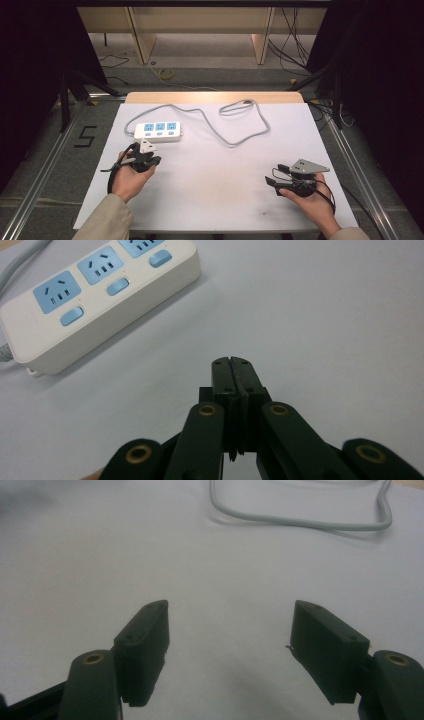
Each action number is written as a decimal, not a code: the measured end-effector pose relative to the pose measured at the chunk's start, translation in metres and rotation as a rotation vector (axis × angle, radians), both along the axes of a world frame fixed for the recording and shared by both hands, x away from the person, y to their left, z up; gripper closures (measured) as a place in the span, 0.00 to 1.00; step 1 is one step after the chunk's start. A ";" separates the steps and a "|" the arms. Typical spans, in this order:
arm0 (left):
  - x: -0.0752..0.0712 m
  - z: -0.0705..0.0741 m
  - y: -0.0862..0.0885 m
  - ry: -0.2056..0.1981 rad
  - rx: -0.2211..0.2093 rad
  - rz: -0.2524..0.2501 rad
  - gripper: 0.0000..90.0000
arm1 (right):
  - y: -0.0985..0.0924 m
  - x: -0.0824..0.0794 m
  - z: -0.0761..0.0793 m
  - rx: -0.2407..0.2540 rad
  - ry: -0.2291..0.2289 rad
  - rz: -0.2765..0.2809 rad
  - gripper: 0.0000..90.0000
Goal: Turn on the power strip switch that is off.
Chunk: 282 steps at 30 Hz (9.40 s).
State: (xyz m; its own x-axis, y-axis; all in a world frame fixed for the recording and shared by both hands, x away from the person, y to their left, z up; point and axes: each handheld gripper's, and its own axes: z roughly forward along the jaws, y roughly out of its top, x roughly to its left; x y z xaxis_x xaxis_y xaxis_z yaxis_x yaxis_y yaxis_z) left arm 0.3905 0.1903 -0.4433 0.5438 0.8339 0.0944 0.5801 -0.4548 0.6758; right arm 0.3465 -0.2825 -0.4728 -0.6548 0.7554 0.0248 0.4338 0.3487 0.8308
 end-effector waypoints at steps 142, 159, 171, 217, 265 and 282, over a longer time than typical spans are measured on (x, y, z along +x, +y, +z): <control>0.138 0.002 -0.040 0.064 0.189 -0.010 1.00 | 0.001 -0.001 0.000 -0.013 -0.008 0.006 0.36; 0.140 0.000 -0.042 0.078 0.193 -0.006 1.00 | 0.001 -0.001 0.000 -0.015 -0.010 0.007 0.36; 0.142 -0.001 -0.046 0.081 0.211 -0.008 1.00 | 0.001 -0.001 0.000 -0.016 -0.011 0.008 0.35; 0.148 -0.001 -0.050 0.118 0.253 -0.020 1.00 | 0.001 -0.001 0.000 -0.019 -0.020 0.009 0.35; 0.147 -0.002 -0.048 0.133 0.247 -0.020 1.00 | 0.002 -0.001 0.000 -0.021 -0.015 0.011 0.35; 0.147 -0.002 -0.050 0.127 0.260 -0.020 1.00 | 0.002 -0.001 0.000 -0.020 -0.018 0.013 0.35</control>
